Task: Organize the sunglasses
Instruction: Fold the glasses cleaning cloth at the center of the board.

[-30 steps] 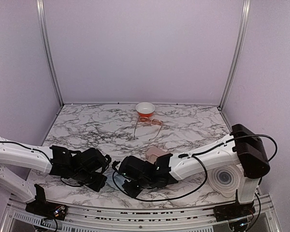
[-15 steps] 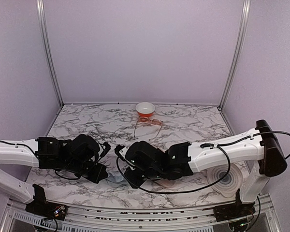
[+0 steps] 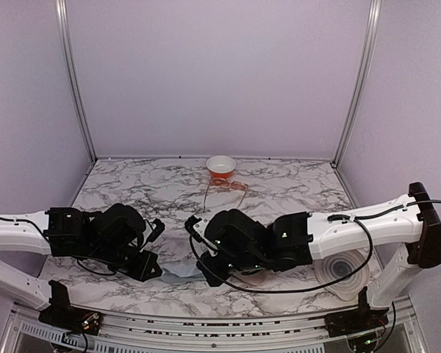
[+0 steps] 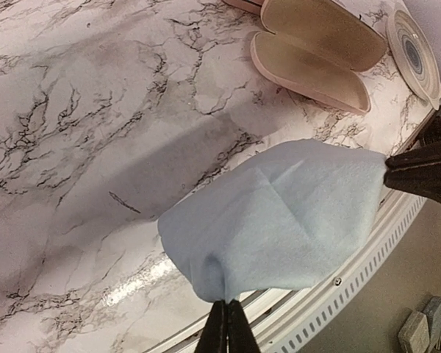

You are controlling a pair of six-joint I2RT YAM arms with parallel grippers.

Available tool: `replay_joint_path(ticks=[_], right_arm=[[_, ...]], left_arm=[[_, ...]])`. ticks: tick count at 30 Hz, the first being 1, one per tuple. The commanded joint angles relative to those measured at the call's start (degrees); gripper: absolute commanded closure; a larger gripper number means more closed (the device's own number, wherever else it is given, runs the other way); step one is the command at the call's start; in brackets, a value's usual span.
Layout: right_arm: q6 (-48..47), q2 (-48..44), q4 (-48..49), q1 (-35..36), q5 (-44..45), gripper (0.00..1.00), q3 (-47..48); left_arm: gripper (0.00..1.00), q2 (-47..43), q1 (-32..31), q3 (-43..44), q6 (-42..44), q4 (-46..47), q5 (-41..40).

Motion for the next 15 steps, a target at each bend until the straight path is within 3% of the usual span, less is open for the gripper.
replay_joint_path(ticks=[1, 15], right_arm=[[3.07, -1.6, 0.79, 1.64, -3.94, 1.0, -0.54], [11.27, -3.36, -5.22, 5.19, 0.53, 1.0, -0.19]], left_arm=[[1.0, -0.52, -2.65, 1.84, -2.17, -2.04, 1.65], [1.0, -2.66, -9.63, 2.32, -8.3, -3.02, -1.03]])
